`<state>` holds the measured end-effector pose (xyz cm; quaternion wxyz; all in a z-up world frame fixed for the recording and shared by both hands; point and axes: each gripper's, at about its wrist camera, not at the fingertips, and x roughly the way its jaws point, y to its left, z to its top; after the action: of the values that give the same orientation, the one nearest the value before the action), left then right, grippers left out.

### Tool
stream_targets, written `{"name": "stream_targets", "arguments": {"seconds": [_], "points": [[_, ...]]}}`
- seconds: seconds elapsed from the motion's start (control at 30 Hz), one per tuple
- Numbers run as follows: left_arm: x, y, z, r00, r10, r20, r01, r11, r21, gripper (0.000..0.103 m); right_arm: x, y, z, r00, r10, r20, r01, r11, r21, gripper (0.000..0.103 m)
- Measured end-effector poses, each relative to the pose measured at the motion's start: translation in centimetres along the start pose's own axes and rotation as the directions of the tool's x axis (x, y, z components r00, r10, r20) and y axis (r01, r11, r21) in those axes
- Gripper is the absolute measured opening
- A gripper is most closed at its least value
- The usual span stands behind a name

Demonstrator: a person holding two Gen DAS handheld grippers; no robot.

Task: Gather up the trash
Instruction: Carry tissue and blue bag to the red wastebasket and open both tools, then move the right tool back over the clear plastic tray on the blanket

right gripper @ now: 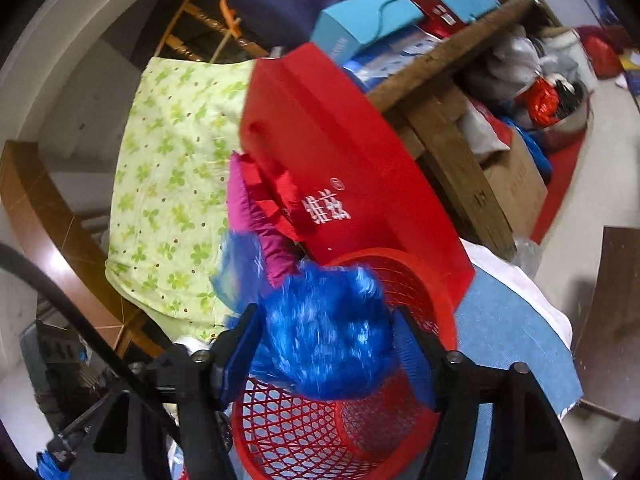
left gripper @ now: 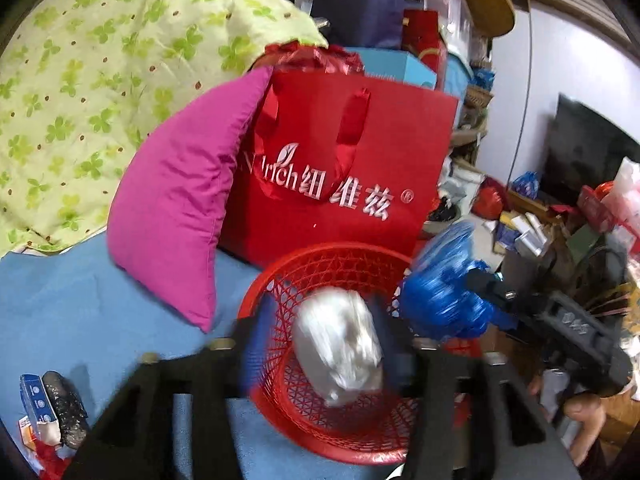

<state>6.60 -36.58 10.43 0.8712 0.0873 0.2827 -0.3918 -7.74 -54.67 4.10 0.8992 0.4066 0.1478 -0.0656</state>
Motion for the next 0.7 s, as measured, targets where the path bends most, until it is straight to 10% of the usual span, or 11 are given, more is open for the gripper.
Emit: {"name": "stream_targets", "arguments": {"seconds": [0.4, 0.57, 0.7], "points": [[-7.7, 7.8, -4.9, 0.975, 0.214, 0.056, -0.209, 0.974, -0.082, 0.069, -0.9, 5.3, -2.0, 0.988, 0.143, 0.056, -0.13, 0.973, -0.189, 0.075], [-14.8, 15.4, -10.3, 0.908, 0.416, 0.047, -0.4, 0.896, -0.192, 0.071, -0.9, 11.0, -5.6, 0.961, 0.275, 0.03, -0.247, 0.903, -0.351, 0.075], [-19.7, 20.9, -15.4, 0.815, 0.579, 0.002, -0.555, 0.782, -0.285, 0.073, 1.1, 14.9, -9.1, 0.94, 0.331, -0.084, -0.337, 0.86, -0.383, 0.077]]}}
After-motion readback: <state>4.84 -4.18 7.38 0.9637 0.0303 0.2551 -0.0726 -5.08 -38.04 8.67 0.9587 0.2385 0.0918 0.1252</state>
